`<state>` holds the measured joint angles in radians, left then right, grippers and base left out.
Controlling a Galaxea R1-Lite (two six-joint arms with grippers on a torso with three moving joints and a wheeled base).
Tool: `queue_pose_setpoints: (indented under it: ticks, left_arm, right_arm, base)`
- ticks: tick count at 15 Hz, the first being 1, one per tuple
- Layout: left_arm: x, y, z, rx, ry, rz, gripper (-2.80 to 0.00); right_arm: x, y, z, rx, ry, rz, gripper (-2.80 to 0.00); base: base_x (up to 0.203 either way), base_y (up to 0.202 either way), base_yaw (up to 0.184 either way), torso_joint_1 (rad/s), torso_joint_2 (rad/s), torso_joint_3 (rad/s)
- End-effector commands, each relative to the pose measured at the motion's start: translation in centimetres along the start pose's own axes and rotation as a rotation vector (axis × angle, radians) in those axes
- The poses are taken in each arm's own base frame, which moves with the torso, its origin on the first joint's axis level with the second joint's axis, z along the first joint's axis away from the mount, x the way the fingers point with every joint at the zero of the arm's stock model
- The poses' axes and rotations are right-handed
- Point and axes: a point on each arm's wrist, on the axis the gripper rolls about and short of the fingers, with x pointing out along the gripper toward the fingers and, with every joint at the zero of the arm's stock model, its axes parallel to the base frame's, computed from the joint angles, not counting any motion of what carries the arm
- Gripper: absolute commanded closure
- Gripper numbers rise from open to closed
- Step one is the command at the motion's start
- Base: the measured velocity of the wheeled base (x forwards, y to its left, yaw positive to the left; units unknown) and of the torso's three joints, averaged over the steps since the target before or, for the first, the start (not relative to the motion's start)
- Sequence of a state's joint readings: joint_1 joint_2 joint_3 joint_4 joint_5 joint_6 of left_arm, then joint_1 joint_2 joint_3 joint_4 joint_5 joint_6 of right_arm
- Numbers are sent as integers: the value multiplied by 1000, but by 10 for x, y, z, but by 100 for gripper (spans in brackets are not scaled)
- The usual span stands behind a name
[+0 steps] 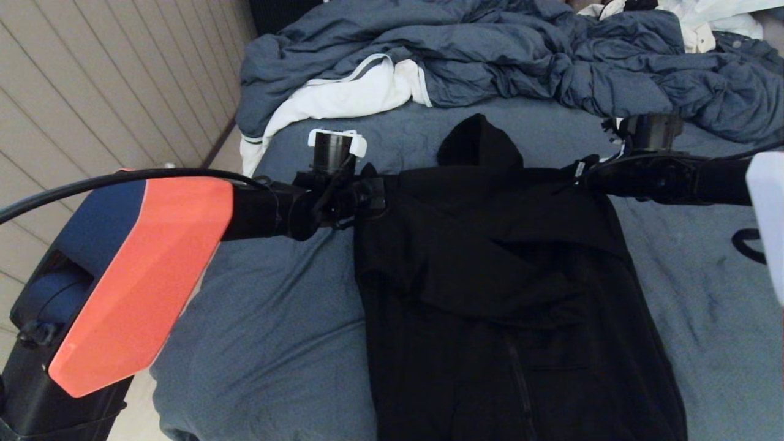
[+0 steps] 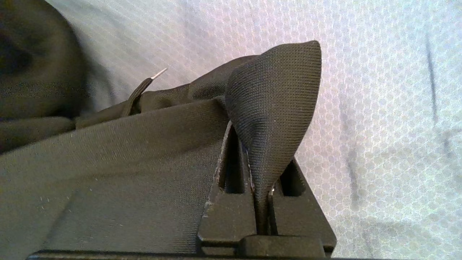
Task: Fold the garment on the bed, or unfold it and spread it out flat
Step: Fold the black sweatshirt
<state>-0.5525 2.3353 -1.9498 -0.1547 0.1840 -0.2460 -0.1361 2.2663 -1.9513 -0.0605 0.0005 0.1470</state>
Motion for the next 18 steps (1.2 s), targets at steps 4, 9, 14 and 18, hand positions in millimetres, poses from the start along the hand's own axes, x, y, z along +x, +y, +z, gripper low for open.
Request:
queue_pose_setpoints:
  ticks: [4, 9, 14, 18]
  left_arm:
    - [3, 9, 0, -3, 2, 20, 0]
    - [16, 13, -20, 24, 45, 29, 0]
    - [22, 22, -27, 37, 76, 17, 0]
    - [20, 23, -26, 41, 97, 24, -280]
  right_arm:
    - [4, 0, -4, -1, 9, -2, 0]
    - [25, -4, -29, -7, 56, -10, 0]
    - [31, -6, -36, -25, 59, -20, 0]
    - [31, -5, -37, -22, 60, -25, 0]
  base:
    - [0, 0, 0, 0, 0, 0]
    - [0, 0, 0, 0, 0, 0]
    - [0, 0, 0, 0, 0, 0]
    - [0, 0, 0, 0, 0, 0]
